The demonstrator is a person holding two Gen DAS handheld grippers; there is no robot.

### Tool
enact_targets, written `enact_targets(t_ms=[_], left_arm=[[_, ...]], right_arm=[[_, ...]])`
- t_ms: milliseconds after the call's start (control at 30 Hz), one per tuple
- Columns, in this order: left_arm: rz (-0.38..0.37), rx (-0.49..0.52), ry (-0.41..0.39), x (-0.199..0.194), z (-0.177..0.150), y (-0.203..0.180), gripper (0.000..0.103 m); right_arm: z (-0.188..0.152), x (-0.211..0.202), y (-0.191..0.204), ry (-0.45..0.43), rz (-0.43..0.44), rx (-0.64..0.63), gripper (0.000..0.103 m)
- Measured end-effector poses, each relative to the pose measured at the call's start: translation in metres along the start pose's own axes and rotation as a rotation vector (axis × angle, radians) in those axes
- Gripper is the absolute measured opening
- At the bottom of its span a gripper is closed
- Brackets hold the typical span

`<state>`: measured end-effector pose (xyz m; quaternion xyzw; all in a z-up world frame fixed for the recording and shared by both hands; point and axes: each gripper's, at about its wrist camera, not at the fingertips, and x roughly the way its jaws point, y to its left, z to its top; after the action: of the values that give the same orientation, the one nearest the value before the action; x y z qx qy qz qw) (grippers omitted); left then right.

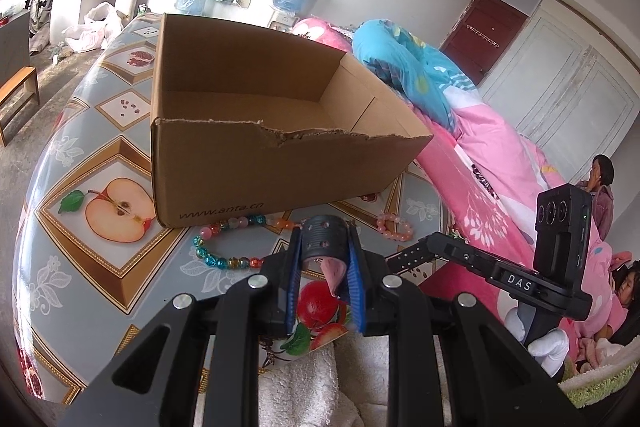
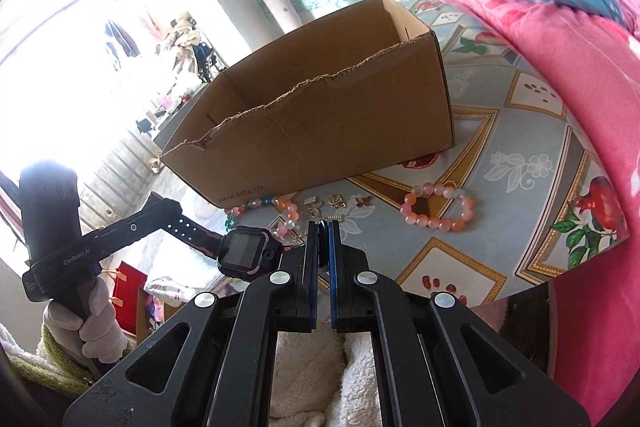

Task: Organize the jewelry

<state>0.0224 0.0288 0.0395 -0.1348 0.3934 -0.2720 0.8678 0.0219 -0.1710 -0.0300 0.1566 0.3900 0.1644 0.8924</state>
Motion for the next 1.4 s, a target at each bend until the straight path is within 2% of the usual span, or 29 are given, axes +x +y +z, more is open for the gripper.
enact_targets(t_ms=[800,1033,1200,1333,1400], left_arm=[[0.009,0.037,0.005,0.005,0.002,-0.02,0.02],[-0.002,0.061,-0.015,-0.003,0.005,-0.029,0.02],[-0.053,0.089,-0.061,-0.017,0.024,-0.039,0.02],[-0.109,0.129,-0.129,-0.031,0.055,-0.05,0.02],[-0.106,0.152,-0.162,-0.035,0.074,-0.055,0.02]], right_arm=[[-0.001,-0.013,-0.008,-0.038,0.011,0.019,0.003],[0.004,-0.021,-0.006,-0.063,0.013,0.002,0.003],[0.024,-0.037,0.005,-0.118,0.023,-0.05,0.003],[0.058,-0.053,0.017,-0.186,0.034,-0.109,0.003],[0.079,-0.058,0.022,-0.214,0.039,-0.141,0.003]])
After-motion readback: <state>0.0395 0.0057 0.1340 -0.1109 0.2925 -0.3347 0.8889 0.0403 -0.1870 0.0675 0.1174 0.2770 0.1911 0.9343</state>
